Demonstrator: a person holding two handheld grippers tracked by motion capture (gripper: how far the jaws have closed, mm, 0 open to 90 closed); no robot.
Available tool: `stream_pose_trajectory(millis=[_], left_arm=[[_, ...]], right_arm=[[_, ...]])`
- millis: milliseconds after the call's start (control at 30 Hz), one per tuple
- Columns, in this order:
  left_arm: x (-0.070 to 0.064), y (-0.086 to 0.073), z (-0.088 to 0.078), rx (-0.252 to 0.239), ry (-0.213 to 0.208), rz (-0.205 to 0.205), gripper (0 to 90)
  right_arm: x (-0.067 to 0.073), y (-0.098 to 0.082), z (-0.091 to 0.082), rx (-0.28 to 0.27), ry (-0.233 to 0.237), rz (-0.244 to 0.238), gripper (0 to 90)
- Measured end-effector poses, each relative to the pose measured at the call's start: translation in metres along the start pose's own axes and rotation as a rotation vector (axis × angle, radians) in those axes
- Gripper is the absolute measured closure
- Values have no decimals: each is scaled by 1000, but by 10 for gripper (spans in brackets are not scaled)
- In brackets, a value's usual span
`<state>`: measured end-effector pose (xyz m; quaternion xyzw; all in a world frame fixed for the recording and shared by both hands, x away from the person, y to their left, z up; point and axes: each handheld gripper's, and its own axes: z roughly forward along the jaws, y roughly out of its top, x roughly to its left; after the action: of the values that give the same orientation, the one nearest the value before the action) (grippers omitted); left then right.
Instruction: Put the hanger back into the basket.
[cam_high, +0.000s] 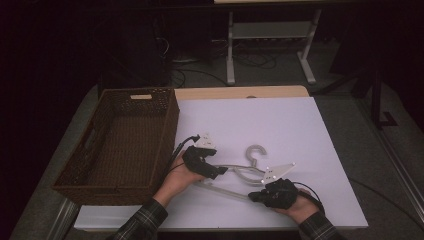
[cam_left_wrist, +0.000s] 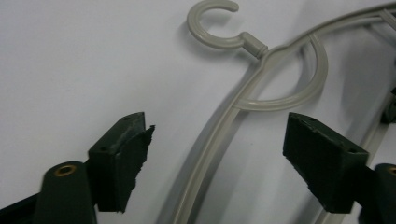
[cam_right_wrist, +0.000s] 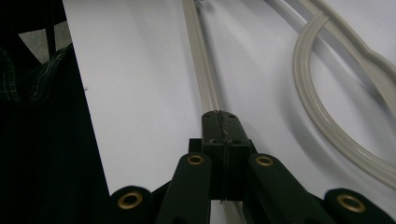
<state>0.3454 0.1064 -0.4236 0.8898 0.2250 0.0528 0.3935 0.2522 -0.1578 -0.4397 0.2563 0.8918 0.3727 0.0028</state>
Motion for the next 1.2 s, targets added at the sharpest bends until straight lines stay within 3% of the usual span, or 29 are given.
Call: stream_pose_trajectory(millis=[300, 500, 733, 900, 1200], left_arm=[[2, 1, 13, 68, -59, 46, 442], [4, 4, 20, 102, -63, 81, 545], [3, 10, 31, 150, -64, 149, 626], [3, 13, 36, 160, -59, 183, 721], [1, 14, 31, 150, -54, 224, 747]], right_arm=[[-2, -2, 3, 15, 13, 13, 896], [-3, -3, 4, 22, 14, 15, 897], [-3, -4, 5, 28, 10, 21, 898], [-4, -4, 5, 32, 8, 24, 898], [-4, -5, 2, 23, 11, 25, 897]])
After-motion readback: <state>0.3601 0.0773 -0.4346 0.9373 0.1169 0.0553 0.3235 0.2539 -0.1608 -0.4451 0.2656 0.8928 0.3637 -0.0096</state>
